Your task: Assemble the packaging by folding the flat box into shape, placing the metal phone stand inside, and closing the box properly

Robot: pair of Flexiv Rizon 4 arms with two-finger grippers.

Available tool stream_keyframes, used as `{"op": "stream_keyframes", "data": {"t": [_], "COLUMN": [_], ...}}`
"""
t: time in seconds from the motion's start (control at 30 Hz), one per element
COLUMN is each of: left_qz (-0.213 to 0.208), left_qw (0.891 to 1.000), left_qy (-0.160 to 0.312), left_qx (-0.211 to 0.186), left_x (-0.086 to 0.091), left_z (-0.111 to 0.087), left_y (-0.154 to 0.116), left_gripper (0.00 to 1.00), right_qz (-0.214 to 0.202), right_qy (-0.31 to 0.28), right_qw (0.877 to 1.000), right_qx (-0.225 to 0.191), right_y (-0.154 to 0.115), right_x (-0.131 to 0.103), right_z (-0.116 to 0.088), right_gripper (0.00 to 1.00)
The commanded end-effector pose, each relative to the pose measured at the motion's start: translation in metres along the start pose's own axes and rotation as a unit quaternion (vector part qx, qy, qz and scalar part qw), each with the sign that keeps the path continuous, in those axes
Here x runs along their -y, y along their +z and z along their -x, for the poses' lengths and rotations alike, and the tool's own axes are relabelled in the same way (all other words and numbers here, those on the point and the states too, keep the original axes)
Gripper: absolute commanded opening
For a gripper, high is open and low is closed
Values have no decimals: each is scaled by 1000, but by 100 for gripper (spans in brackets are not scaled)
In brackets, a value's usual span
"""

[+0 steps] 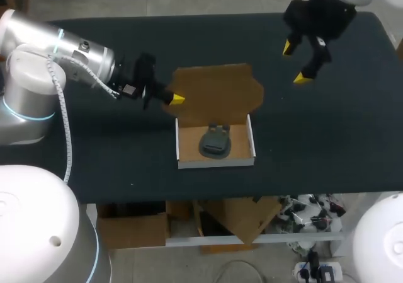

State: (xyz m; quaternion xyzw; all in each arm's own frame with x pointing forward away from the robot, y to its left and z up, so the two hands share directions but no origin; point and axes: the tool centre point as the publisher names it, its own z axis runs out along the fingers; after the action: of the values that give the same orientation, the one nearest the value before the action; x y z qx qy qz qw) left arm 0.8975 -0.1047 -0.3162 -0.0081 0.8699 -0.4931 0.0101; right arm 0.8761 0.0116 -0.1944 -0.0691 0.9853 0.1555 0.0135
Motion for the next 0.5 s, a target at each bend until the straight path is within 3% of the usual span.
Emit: {"op": "stream_keyframes", "data": {"t": [0.03, 0.5], "left_qz": [0, 21], "left_qw": [1000, 999], "left_qy": [1, 20], "left_qx": [30, 40], "left_x": [-4, -2], "left_z": [-9, -10], "left_y": [0, 1], "left_gripper": [0, 0], "right_qz": [-4, -6], "right_qy": [0, -5], "right_qw": [1000, 1000], "right_qx": [-6, -8], "right_y": [0, 1], "right_x": [-5, -9], "right_z": [5, 8], "right_gripper": [100, 100]}}
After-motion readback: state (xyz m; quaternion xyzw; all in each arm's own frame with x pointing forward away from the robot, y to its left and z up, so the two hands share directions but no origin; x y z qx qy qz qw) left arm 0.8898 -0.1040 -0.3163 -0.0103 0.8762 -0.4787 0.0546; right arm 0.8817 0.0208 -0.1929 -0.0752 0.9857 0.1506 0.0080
